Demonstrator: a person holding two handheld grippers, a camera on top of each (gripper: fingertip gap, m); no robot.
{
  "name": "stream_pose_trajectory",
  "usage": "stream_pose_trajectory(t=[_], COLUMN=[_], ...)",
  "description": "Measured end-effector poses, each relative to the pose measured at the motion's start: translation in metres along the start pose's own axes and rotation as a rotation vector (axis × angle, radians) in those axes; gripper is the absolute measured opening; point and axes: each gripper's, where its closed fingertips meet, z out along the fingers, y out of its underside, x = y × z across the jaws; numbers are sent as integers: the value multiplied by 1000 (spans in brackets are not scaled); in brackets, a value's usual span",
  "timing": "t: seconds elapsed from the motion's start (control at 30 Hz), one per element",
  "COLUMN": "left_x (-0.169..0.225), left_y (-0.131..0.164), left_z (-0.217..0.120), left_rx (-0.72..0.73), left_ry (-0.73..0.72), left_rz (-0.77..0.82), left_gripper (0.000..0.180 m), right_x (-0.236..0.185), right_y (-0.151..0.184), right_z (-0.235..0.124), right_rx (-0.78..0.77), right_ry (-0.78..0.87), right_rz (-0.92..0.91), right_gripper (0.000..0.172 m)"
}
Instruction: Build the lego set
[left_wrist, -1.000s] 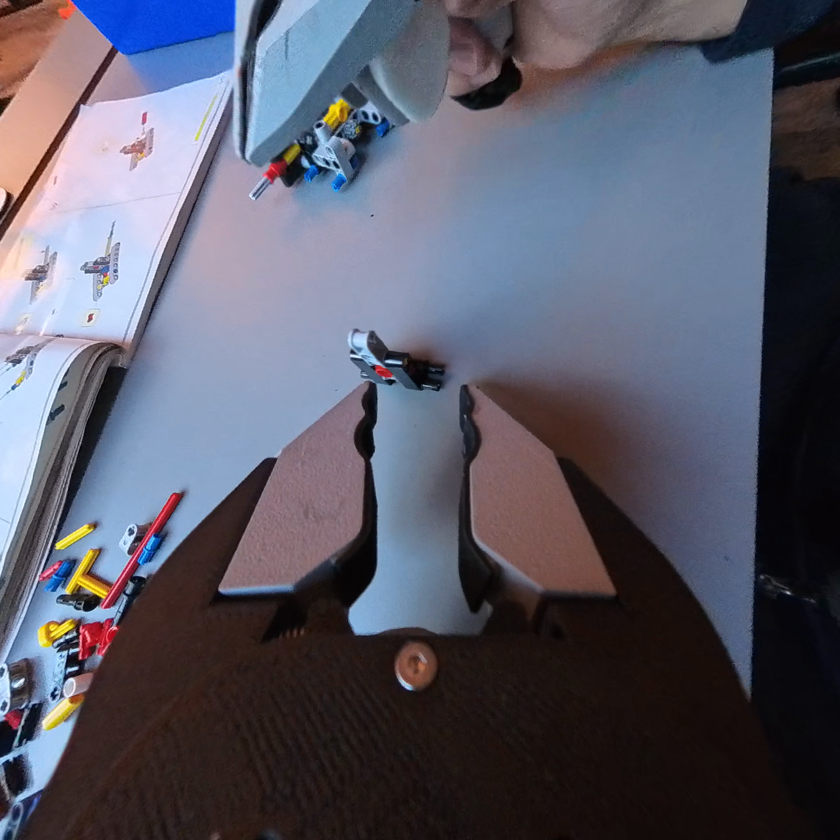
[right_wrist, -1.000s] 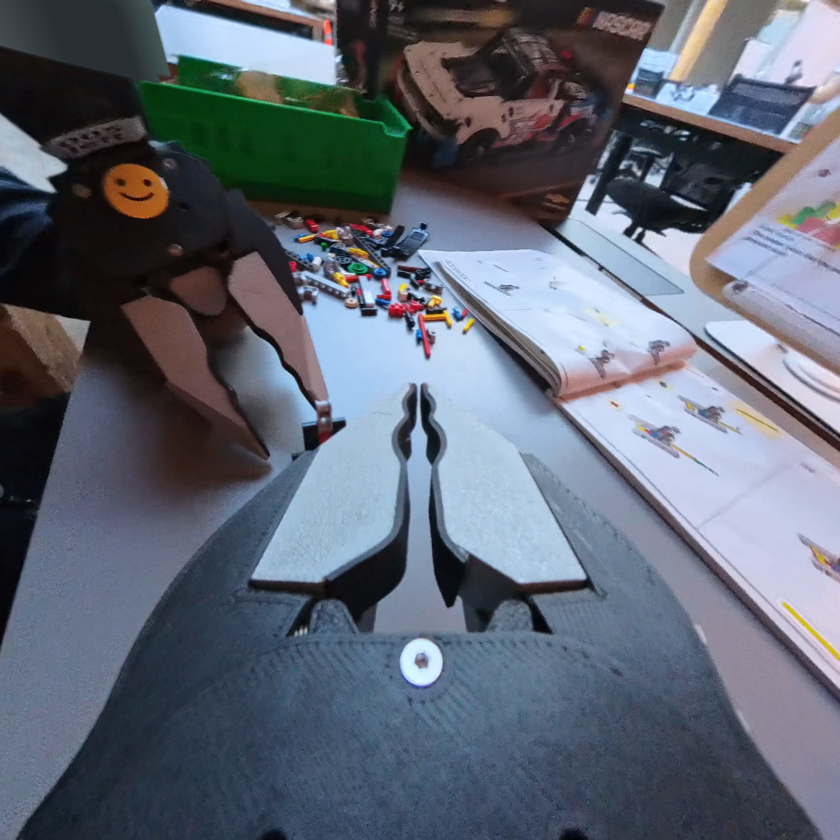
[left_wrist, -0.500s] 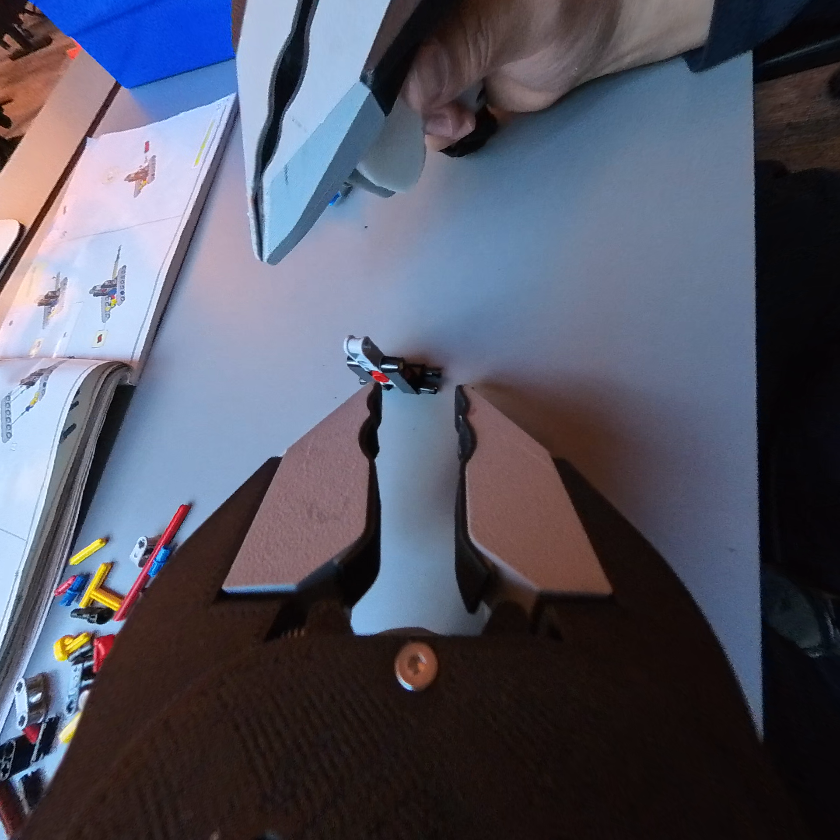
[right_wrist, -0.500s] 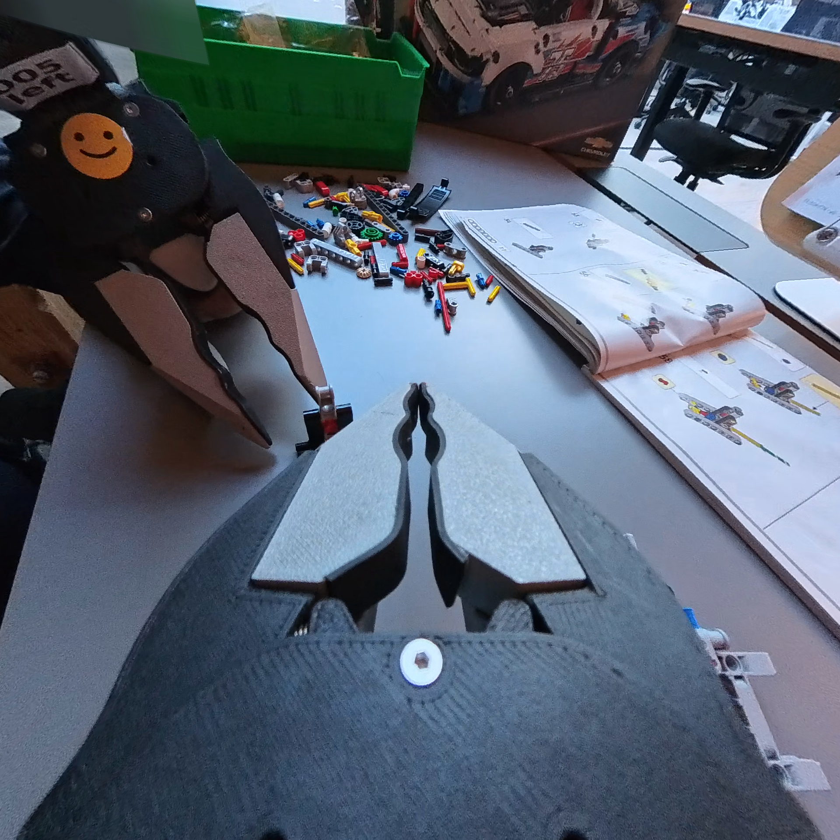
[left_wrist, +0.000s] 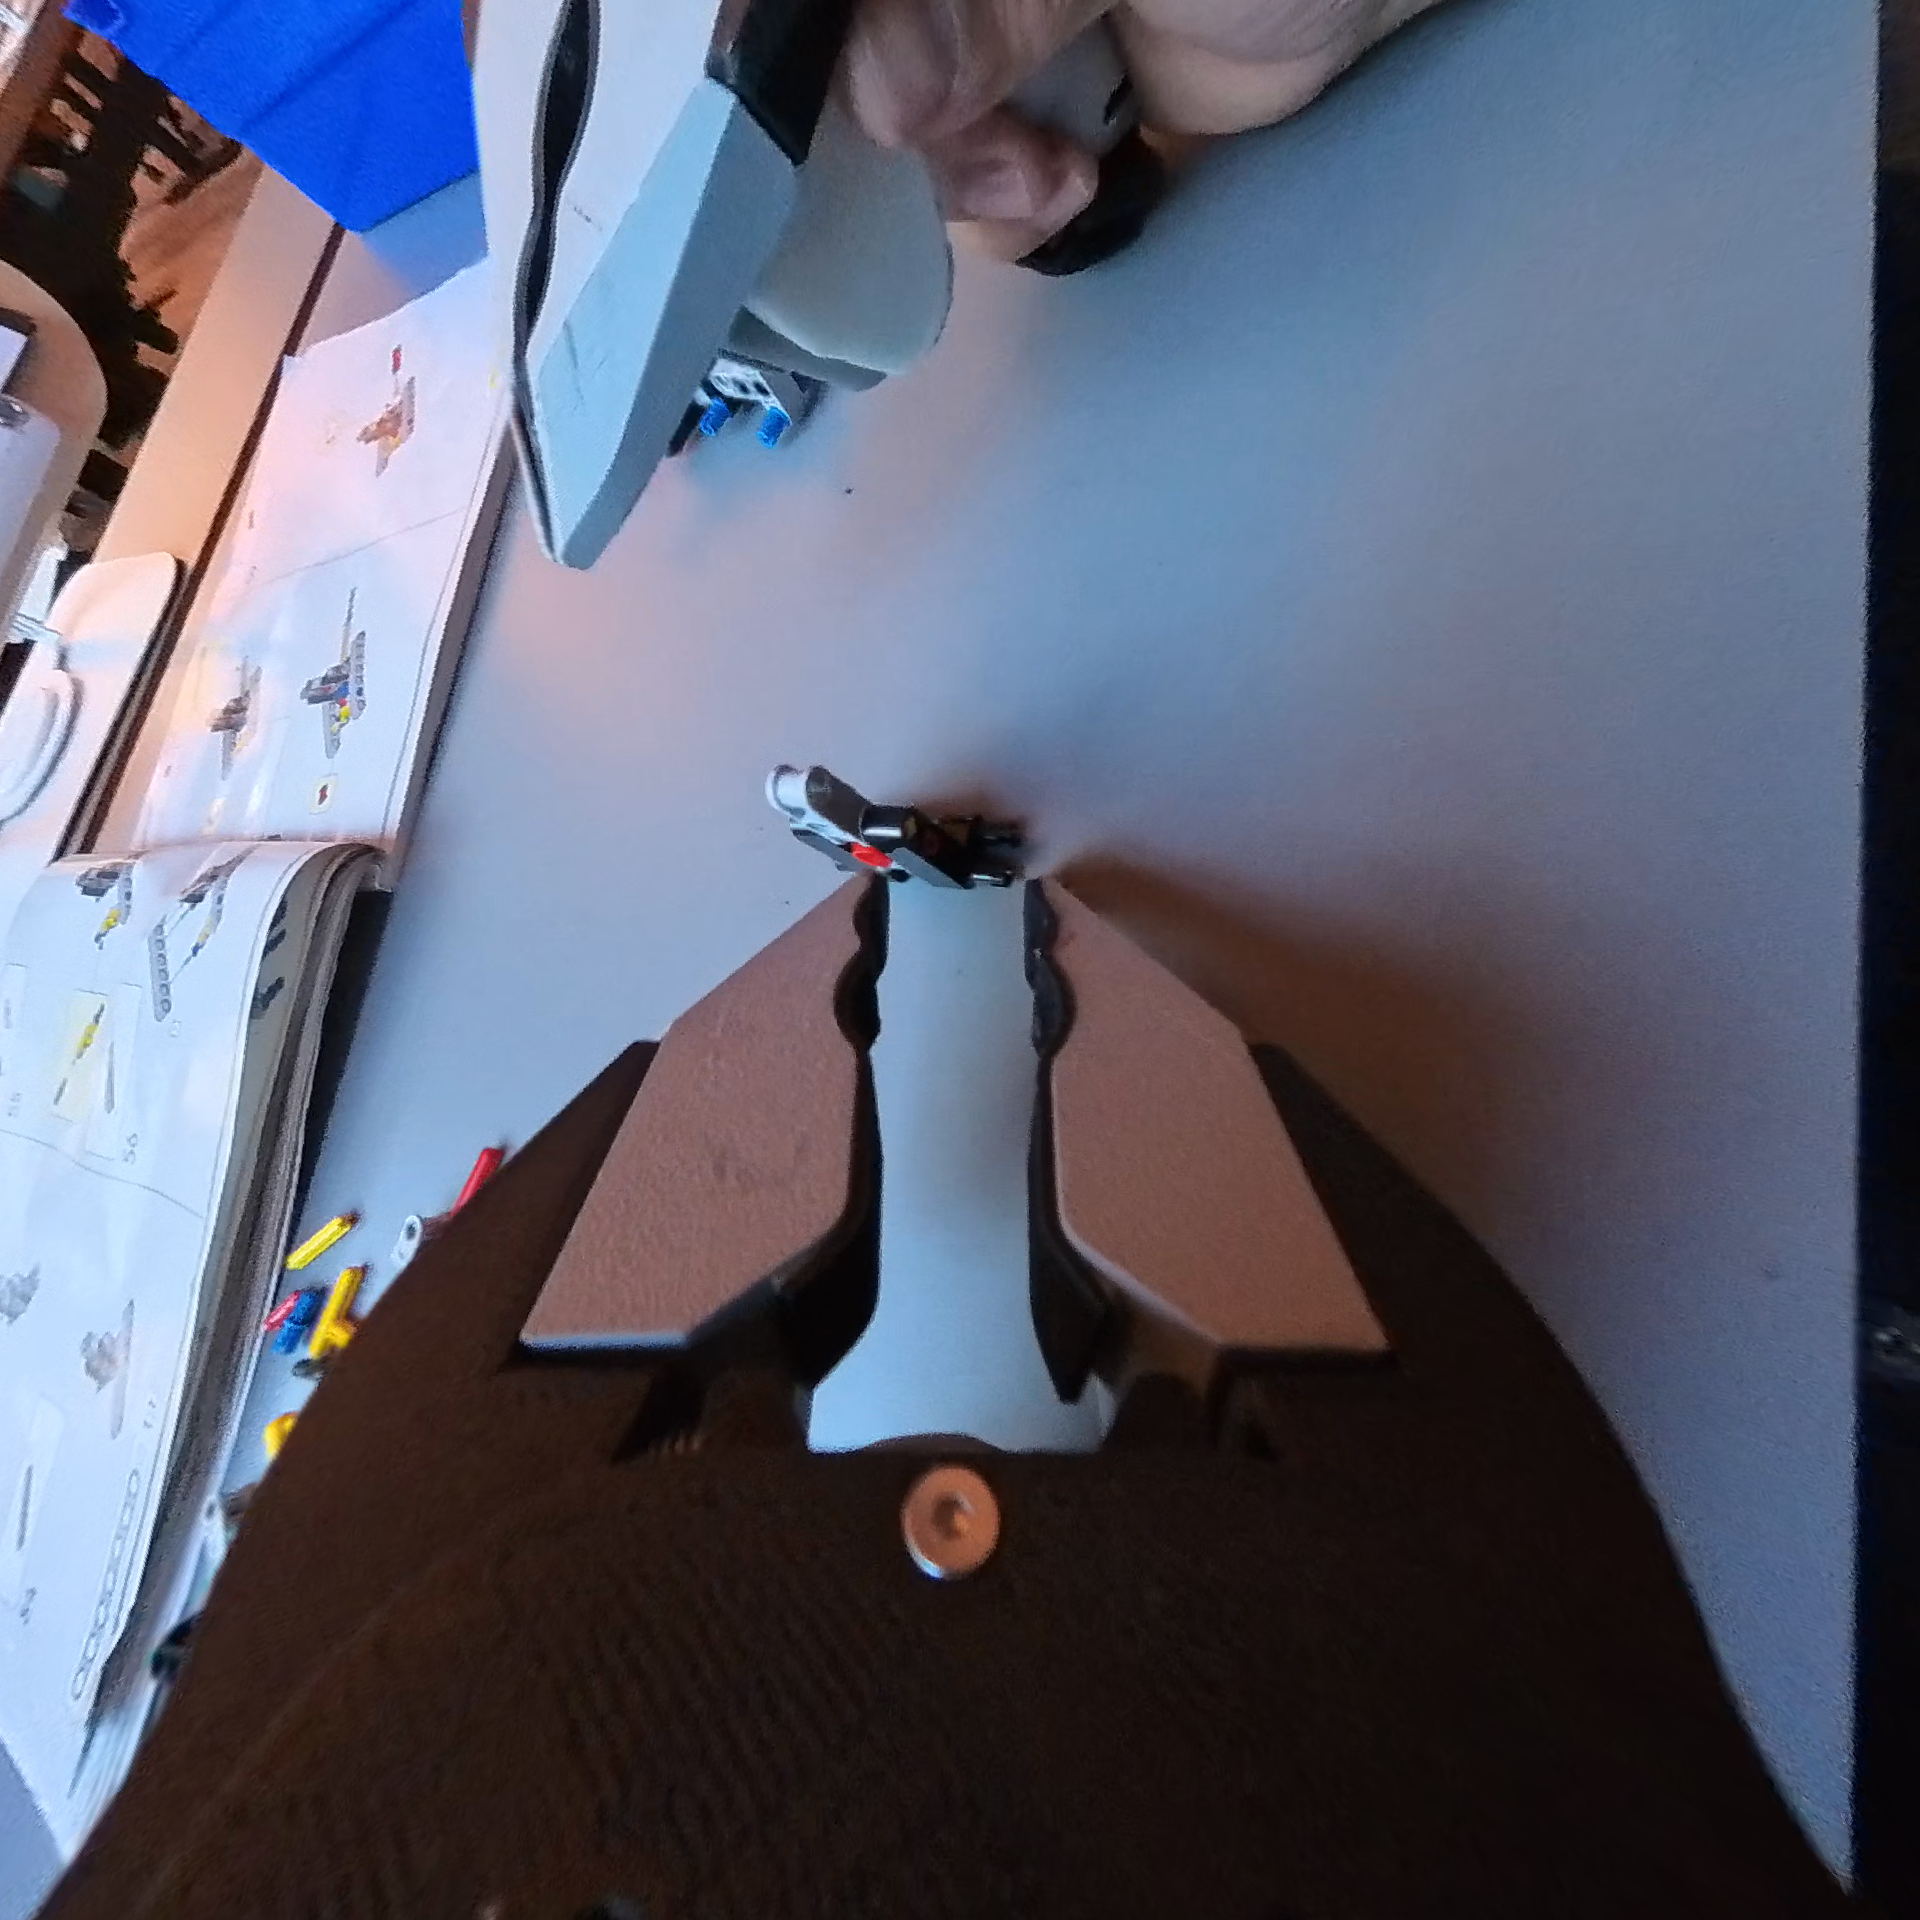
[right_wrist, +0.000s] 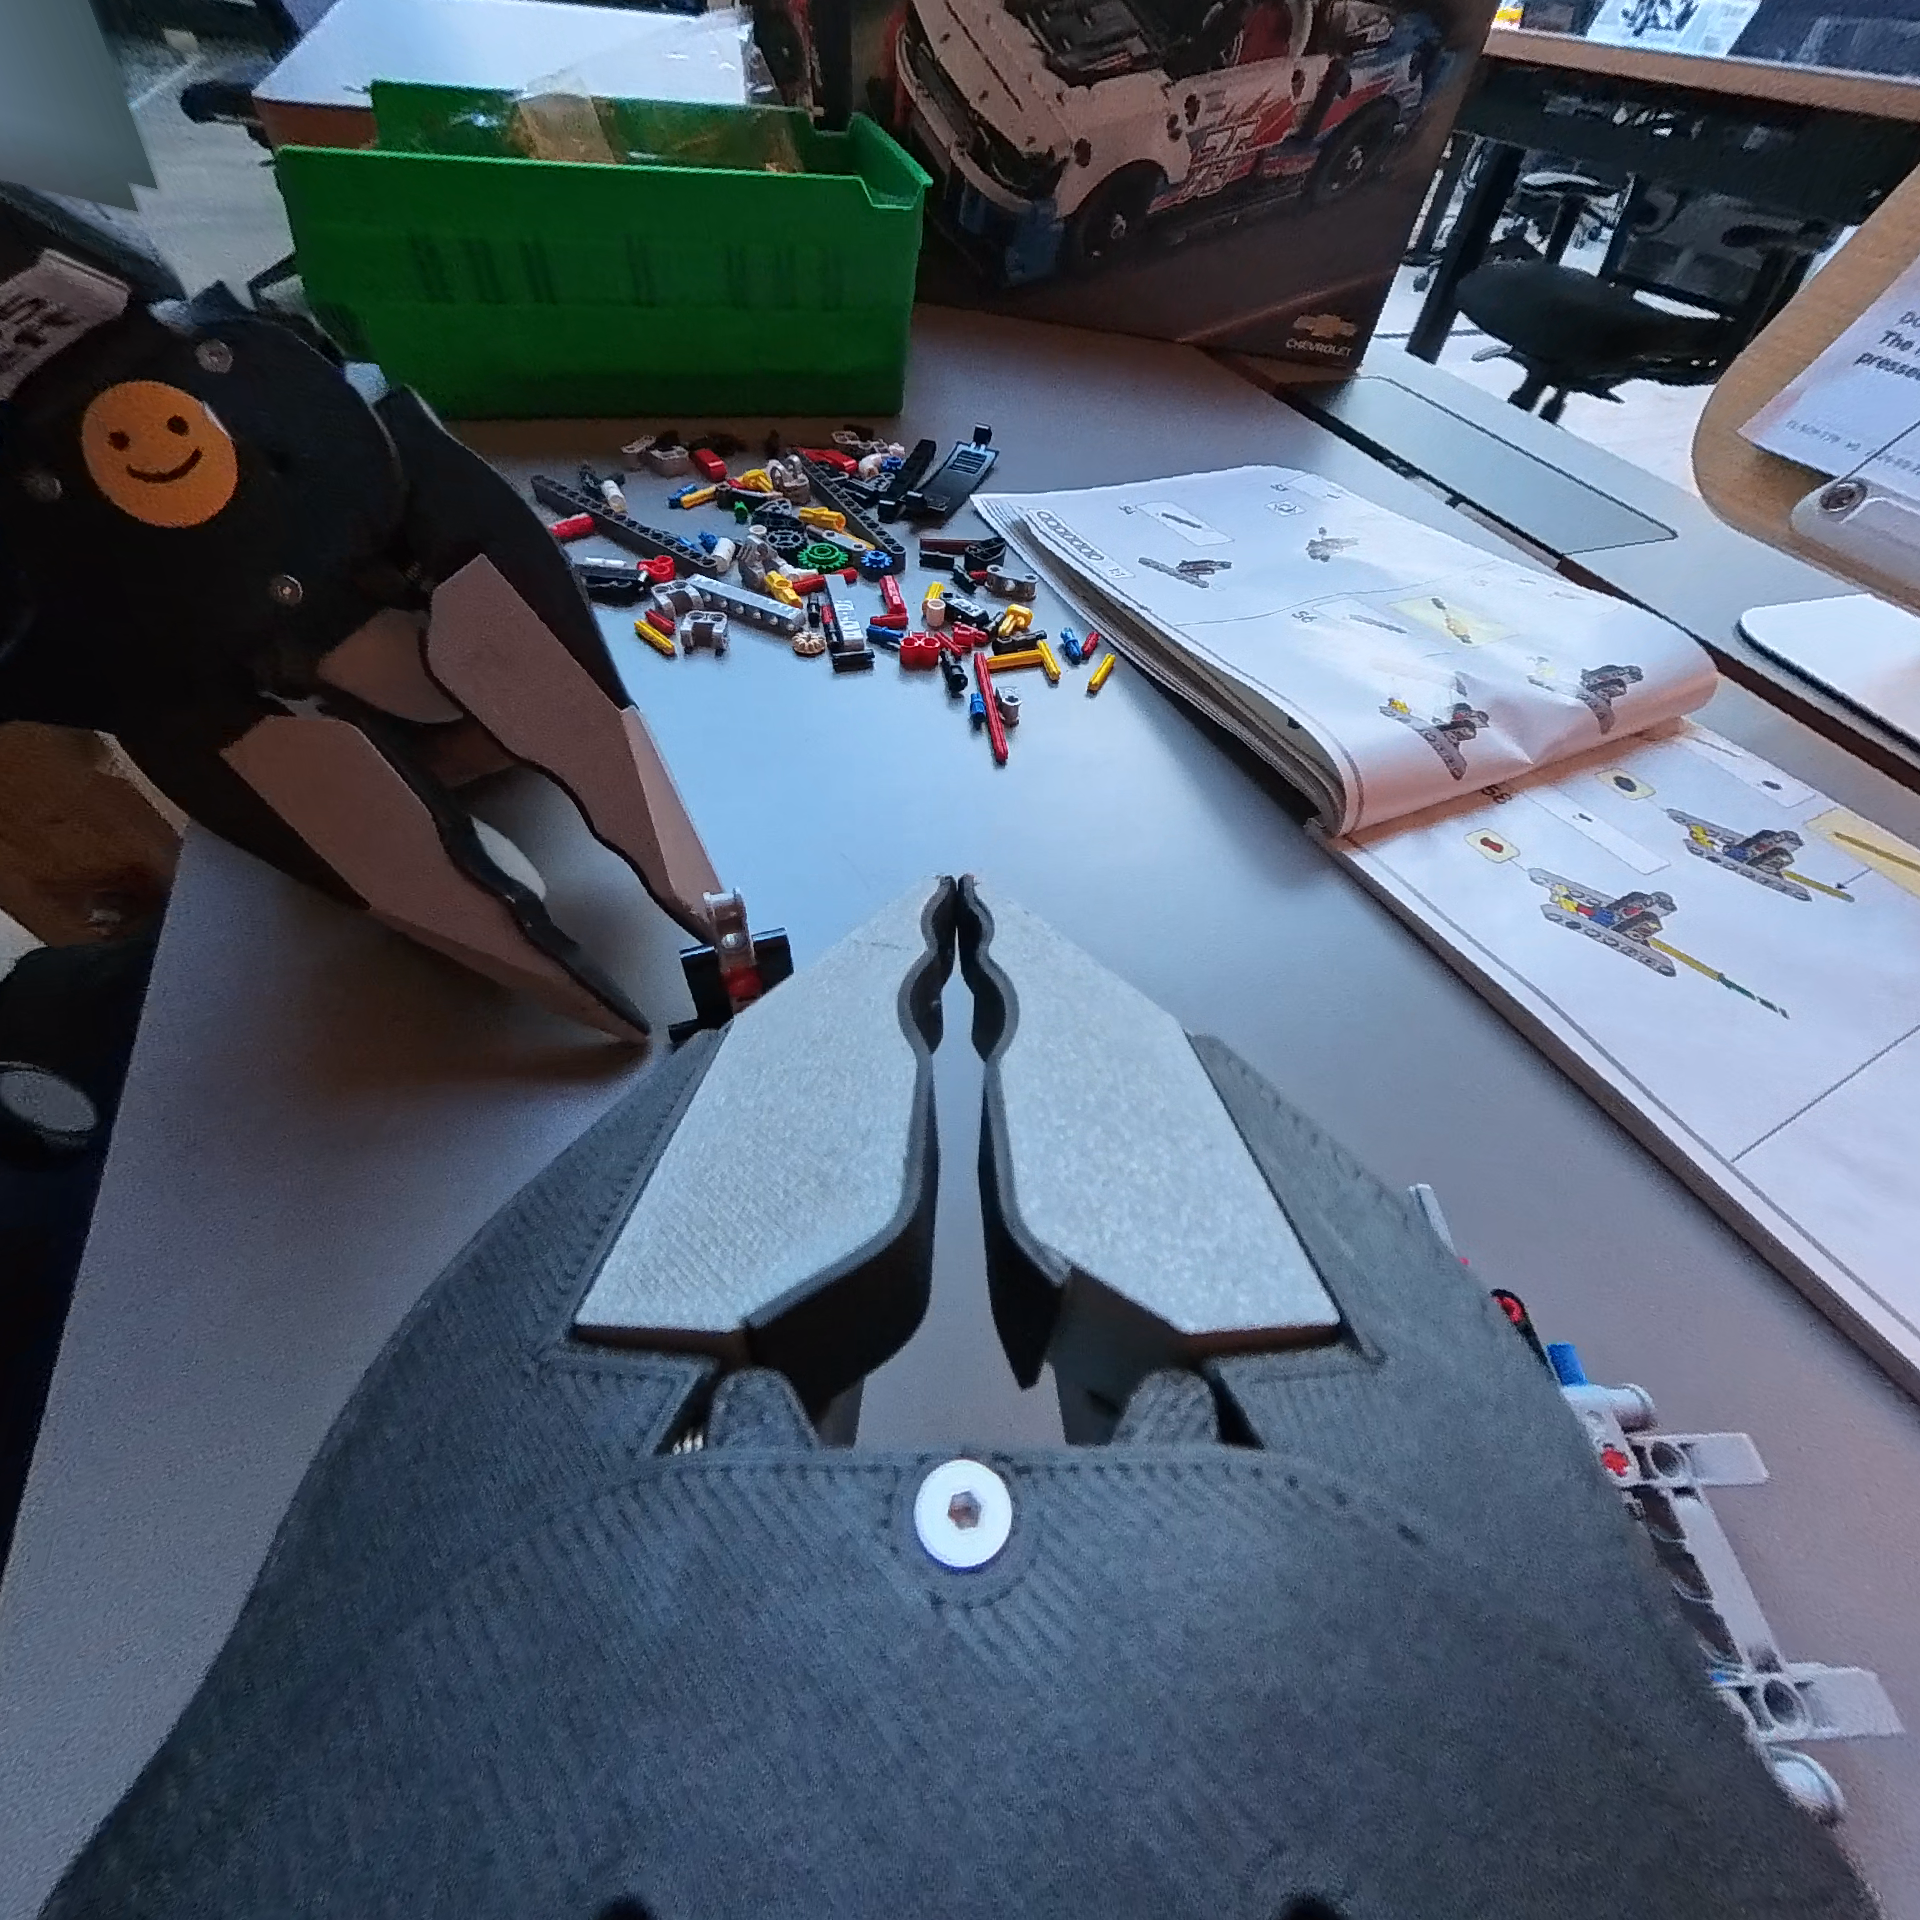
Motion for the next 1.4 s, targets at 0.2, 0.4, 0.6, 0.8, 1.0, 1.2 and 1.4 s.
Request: stream_pose_trajectory(t=[0.2, 0.4, 0.6, 0.8, 1.0, 1.2, 1.4], left_x=[-43, -110, -92, -89, -85, -86, -89], left_y=[9, 67, 129, 147, 156, 158, 144], left_z=[-30, -125, -123, -114, -108, -106, -107], left_rx=[19, -63, -287, -337, -349, -359, -315], left_ry=[-199, -132, -53, -7, 35, 41, 25], left_rz=[9, -402, -531, -628, -675, -639, -592], left_gripper=[8, 0, 15, 14, 15, 6, 6], right_x=[0, 3, 6, 7, 9, 12, 14], right_y=[-2, -7, -11, -10, -10, -9, -7], right_z=[-4, -12, -17, -17, -17, -16, -16], right_rx=[13, 40, 74, 71, 76, 70, 68], right_ry=[7, 27, 16, 18, 18, 20, 25], right_rz=[-7, 4, 55, 67, 80, 88, 99], right_gripper=[0, 0, 0, 0, 0, 0, 0])
